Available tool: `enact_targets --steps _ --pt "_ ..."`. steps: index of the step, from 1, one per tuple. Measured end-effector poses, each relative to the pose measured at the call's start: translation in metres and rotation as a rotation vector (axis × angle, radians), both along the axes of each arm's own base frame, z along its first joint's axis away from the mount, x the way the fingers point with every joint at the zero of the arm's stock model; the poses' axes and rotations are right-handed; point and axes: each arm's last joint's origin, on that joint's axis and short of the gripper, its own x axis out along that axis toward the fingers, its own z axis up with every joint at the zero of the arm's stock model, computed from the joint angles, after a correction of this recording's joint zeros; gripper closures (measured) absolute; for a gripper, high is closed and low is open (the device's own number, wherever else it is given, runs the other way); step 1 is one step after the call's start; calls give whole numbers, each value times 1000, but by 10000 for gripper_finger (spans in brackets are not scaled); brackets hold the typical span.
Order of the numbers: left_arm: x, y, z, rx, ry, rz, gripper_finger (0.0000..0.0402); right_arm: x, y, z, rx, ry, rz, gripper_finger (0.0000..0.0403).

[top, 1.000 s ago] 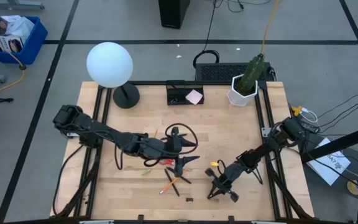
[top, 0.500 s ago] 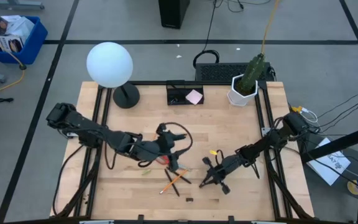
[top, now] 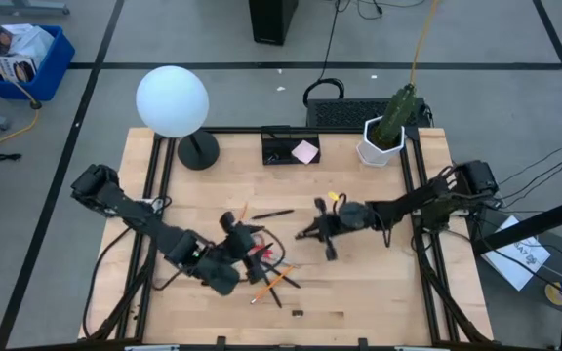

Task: Pick and place office supplies into organizer
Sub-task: Put the binder clip into the desk organizer

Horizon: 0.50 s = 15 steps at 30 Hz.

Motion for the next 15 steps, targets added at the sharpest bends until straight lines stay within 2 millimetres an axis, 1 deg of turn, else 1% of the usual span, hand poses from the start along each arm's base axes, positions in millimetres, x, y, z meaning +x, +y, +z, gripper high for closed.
enact_targets --steps 3,5,10,15 --pt "-10 -2 -15 17 4 56 174 9 -19 7 9 6 2 400" --pt "-16 -1 -27 21 3 79 174 16 -30 13 9 -5 -26 400" --pt "-30 4 -57 -4 2 137 174 30 -56 30 -68 -30 -82 400" --pt "-40 4 -77 14 -24 139 174 40 -89 46 -121 -12 -164 400"
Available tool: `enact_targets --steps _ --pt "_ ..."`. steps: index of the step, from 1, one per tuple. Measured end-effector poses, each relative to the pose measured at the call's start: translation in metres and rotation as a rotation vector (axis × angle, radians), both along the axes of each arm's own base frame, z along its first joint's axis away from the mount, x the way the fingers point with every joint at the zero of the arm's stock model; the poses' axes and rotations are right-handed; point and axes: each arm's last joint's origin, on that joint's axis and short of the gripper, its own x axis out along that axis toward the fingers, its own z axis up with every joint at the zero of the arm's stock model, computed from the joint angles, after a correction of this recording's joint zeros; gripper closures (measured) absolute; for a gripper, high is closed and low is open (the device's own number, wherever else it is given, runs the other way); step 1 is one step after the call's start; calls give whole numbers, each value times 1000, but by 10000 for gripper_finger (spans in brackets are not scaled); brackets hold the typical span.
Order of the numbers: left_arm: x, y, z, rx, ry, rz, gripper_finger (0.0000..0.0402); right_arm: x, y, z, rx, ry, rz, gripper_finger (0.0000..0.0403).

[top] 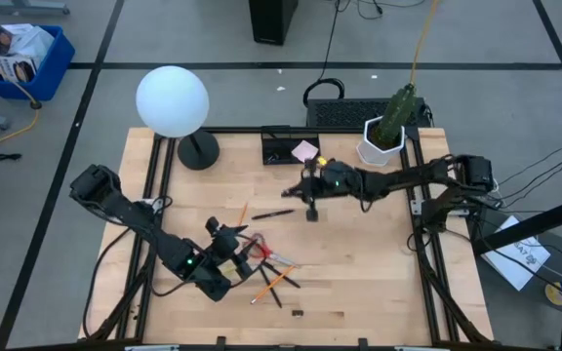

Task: Pick and place office supplies into organizer
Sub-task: Put the binder clip into the desk organizer

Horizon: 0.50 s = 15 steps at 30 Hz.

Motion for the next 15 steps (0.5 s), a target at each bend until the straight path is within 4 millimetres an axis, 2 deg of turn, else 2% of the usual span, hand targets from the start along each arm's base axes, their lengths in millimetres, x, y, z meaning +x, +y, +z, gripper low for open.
enact_targets --steps 8,12,15 --pt "-16 0 1 1 -108 -126 174 -2 -54 12 7 -37 -114 400" --pt "-30 11 3 -30 -208 -229 174 -2 -74 8 42 -33 -141 401" --pt "-41 22 4 -75 -322 -340 174 7 -85 2 83 -31 -134 401"
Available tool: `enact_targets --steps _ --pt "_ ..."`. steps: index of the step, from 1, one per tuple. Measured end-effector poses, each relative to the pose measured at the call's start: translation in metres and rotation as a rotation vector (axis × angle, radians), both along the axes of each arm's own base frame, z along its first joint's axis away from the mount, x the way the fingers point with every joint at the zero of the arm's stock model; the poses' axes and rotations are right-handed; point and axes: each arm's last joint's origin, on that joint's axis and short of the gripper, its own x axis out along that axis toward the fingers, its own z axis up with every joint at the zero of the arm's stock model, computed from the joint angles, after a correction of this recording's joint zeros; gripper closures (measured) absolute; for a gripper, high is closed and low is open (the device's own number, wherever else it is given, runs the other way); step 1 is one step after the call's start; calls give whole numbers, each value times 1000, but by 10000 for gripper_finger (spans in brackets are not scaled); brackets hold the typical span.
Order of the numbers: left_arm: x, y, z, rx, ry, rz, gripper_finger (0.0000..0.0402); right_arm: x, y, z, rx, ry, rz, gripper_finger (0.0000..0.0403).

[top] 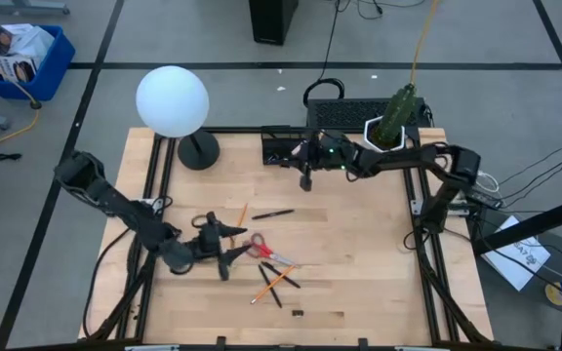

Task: Pick and place office supplies into organizer
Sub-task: Put the binder clip into the desk organizer

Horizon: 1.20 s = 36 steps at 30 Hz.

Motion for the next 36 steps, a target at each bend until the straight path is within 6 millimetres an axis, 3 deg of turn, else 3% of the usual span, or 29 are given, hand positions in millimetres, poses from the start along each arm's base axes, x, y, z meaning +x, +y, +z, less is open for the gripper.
enact_targets --steps 5,12,22,29,36 --pt "-13 10 3 -32 -182 -105 174 21 -11 -15 31 26 -49 401" --pt "-14 10 -1 -40 -178 -119 174 42 -44 -28 120 13 -260 400" --pt "-15 9 -2 -45 -172 -135 174 34 -67 -39 205 57 -396 400" --pt "-15 9 -2 -51 -174 -134 174 33 -68 -39 209 60 -395 397" --pt "-15 9 -2 -53 -174 -133 174 35 -65 -39 187 67 -378 367"
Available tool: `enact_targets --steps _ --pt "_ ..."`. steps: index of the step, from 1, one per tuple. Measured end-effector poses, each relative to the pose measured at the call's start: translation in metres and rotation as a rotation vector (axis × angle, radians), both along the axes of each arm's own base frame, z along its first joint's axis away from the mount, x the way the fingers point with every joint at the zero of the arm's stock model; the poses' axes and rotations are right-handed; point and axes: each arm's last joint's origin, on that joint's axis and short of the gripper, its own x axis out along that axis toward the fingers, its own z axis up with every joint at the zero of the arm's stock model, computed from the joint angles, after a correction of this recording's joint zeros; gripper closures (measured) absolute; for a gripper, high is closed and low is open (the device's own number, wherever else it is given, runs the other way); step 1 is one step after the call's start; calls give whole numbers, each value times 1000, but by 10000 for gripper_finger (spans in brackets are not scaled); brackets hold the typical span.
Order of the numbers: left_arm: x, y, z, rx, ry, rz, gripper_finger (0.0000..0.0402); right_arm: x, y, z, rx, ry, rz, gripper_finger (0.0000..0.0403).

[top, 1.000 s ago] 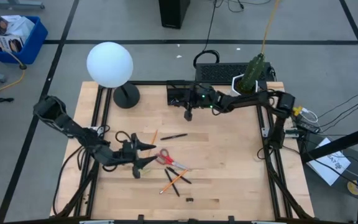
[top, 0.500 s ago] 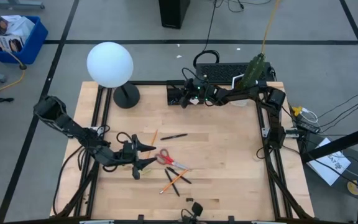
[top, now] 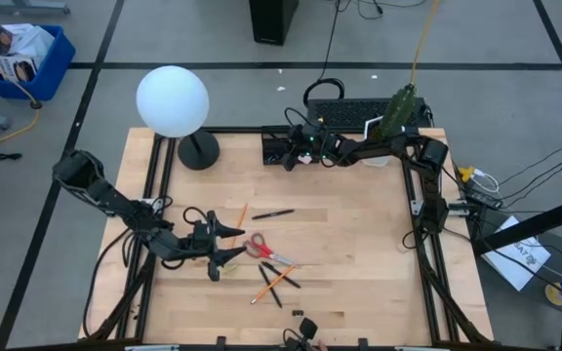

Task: Pick and place office supplies into organizer
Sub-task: Put the binder clip into the desk organizer, then put the pencil into the desk organizer

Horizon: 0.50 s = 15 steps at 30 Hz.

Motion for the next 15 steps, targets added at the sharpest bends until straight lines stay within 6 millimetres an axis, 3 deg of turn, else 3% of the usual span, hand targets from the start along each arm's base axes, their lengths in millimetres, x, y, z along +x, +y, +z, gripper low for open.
enact_targets --steps 9,15 --pt "0 0 0 1 3 1 174 1 2 2 22 -22 22 354" --pt "0 0 -5 -12 40 0 174 8 21 14 143 -124 326 361"
